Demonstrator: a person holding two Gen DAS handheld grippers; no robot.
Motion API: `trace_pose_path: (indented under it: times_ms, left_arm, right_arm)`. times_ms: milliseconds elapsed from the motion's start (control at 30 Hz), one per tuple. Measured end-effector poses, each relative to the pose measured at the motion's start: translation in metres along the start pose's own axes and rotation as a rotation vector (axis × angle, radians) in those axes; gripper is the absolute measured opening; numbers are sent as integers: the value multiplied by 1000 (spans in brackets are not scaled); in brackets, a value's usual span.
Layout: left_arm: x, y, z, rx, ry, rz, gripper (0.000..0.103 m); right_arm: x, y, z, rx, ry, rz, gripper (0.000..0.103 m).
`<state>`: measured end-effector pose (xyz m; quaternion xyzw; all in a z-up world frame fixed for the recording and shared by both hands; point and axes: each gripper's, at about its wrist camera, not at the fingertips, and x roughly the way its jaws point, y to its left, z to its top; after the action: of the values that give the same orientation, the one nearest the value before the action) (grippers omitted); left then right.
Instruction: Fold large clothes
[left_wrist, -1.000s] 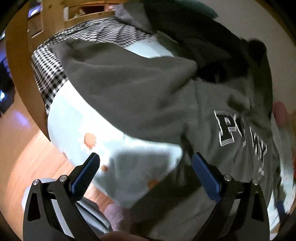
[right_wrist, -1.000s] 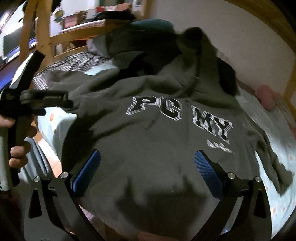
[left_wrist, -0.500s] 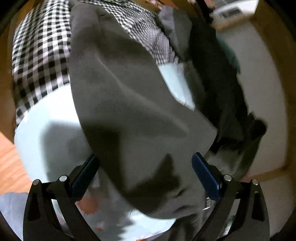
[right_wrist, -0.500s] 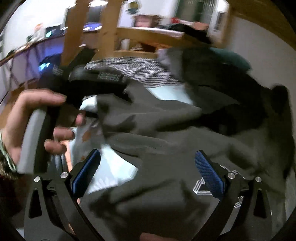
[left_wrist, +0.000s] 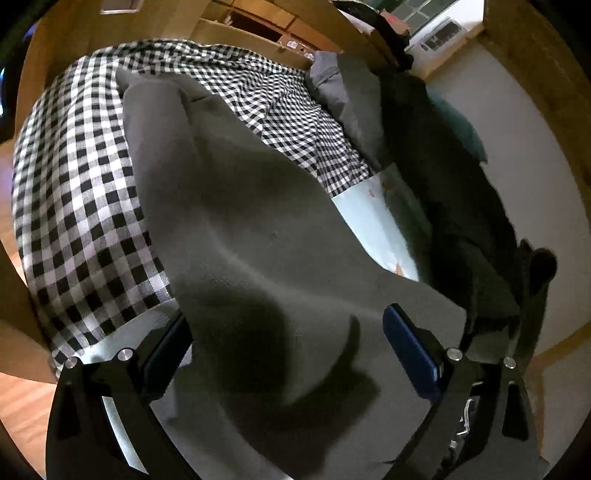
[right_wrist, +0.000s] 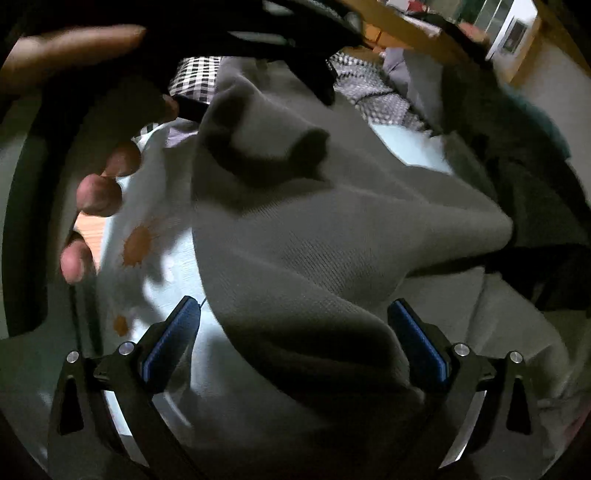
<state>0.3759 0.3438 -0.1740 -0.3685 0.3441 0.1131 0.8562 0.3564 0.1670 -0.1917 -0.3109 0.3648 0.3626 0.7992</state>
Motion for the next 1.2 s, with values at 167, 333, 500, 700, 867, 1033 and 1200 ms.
trace_pose_path:
  times_ms: [167,333,500,700,867,1033,1200]
  left_arm:
    - [-9,8,-8,-39,-8,-21,97]
    - [-20,12,-15,-109,-26,-168,47]
    - [-23,15,-22,-147,-31,-232,20]
    - [-21,21,-29,-243,-17,-334,67]
    - [-12,23,-34,-297,36,-385,9]
    - [-20,-4,-36,-139,9,-326,9]
    - [-35,-79,-64,291,-66,-126,9]
  right_arm:
    - [-7,11,3,-48,58,9,88]
    - [-36,20,6,-77,-48,-102,19]
    - [-79,-15,-7,101,-190,-20,13]
    - [-124,-33,-53,129,-199,-22,13]
    - [-133,-35,-93,150,-152,-4,14]
    - [-146,-64,-100,335,-218,145,76]
    - [-220,-114,-93,517,-504,338,100]
